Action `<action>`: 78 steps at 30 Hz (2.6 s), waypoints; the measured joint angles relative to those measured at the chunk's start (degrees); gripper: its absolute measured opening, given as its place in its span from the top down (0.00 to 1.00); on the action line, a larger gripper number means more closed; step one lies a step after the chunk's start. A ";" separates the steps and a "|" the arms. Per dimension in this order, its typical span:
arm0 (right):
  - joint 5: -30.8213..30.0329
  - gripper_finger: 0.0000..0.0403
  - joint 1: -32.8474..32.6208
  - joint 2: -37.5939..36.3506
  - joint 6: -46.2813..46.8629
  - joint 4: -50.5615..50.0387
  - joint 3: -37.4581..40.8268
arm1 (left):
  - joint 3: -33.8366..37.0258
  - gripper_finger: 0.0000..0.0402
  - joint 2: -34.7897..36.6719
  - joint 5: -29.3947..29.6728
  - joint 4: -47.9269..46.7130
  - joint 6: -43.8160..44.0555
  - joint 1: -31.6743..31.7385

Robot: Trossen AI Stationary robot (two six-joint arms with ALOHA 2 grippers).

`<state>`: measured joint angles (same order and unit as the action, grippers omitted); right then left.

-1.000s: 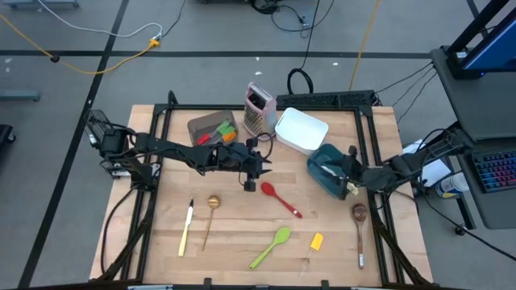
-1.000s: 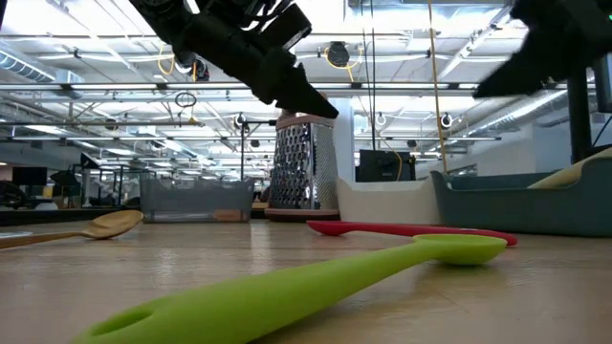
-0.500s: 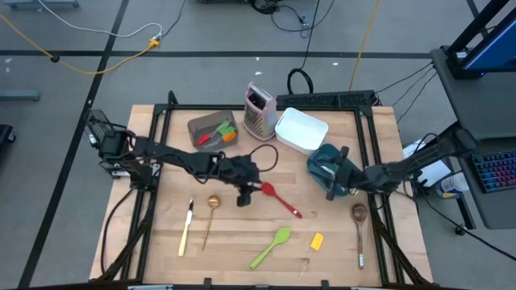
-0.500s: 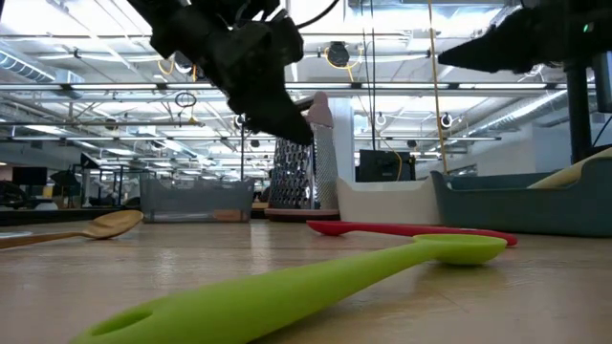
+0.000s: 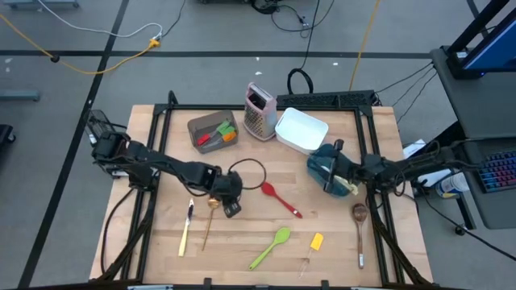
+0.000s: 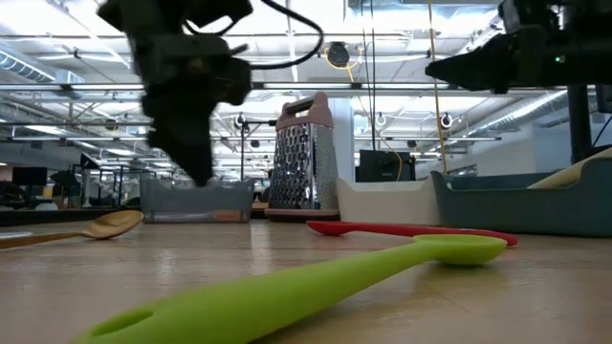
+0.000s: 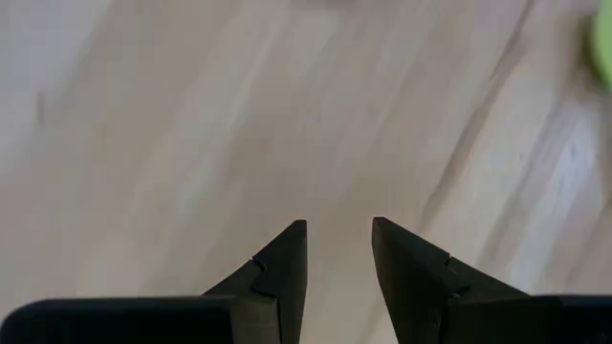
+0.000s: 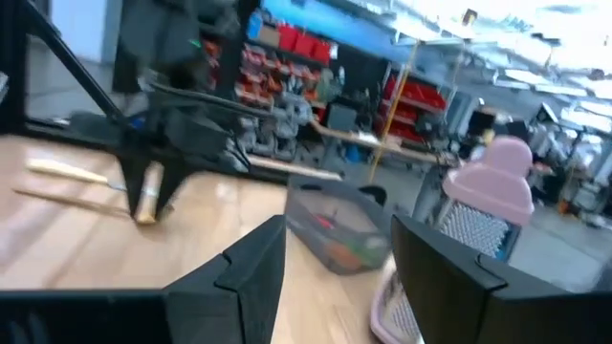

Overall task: Pick & Place Kitchen Items
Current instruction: Put the yellow table knife into the blue bin

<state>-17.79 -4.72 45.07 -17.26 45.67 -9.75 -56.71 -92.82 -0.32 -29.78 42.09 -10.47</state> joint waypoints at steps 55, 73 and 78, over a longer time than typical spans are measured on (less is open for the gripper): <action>9.13 0.55 10.67 3.79 0.07 3.80 -1.13 | 13.28 0.89 0.85 -15.74 -13.24 44.00 -21.01; 15.03 0.55 10.67 3.81 0.06 3.81 -1.13 | 13.26 0.92 19.98 12.41 -28.64 41.62 -20.58; 15.00 0.55 10.67 3.81 2.02 3.86 -1.13 | 13.16 0.93 25.64 29.96 -22.01 33.87 -20.33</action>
<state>-2.79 5.96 48.88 -15.24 49.54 -10.87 -43.55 -67.18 29.64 -51.80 75.96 -30.80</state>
